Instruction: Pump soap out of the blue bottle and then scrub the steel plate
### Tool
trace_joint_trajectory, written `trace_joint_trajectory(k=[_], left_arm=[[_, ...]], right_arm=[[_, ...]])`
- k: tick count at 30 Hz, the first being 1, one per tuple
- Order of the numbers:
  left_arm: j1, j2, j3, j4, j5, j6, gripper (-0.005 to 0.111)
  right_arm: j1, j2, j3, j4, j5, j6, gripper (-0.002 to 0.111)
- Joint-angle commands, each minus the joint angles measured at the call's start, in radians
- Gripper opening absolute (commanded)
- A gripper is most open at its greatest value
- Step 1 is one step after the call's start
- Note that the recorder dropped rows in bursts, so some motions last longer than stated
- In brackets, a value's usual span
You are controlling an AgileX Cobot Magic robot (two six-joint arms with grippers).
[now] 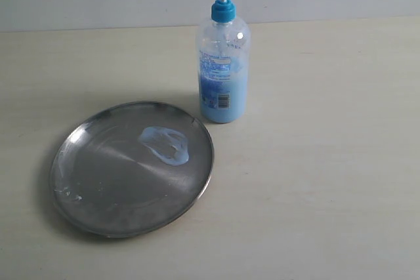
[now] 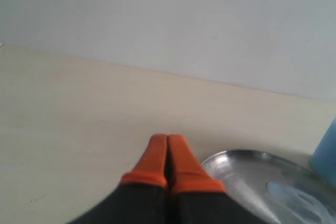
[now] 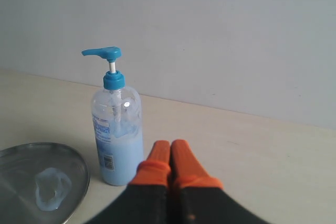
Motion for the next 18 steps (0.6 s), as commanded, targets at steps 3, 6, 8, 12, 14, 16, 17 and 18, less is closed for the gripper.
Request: trace_joint_trajectory(k=[3,6,8,12,14,16,17,18], left_arm=[[0.005,-0.005,0.003,0.042,0.11,-0.006,0.001],[0.011,-0.005,0.003,0.042,0.112,-0.003,0.001],[0.011,-0.005,0.003,0.042,0.112,0.0,0.001],[0.011,-0.005,0.003,0.042,0.112,0.0,0.001],[0.011,-0.005,0.003,0.042,0.112,0.0,0.001],[0.011,-0.005,0.003,0.042,0.112,0.0,0.001],[0.011,-0.005,0.003,0.042,0.112,0.0,0.001],[0.011,-0.005,0.003,0.042,0.112,0.0,0.001]], right_arm=[[-0.004,0.004,0.004,0.0,-0.013,-0.006,0.0],[-0.004,0.004,0.004,0.0,-0.013,-0.006,0.0],[-0.004,0.004,0.004,0.0,-0.013,-0.006,0.0],[-0.004,0.004,0.004,0.0,-0.013,-0.006,0.0],[-0.004,0.004,0.004,0.0,-0.013,-0.006,0.0],[-0.004,0.004,0.004,0.0,-0.013,-0.006,0.0],[-0.004,0.004,0.004,0.0,-0.013,-0.006,0.0],[-0.004,0.004,0.004,0.0,-0.013,-0.006,0.0]])
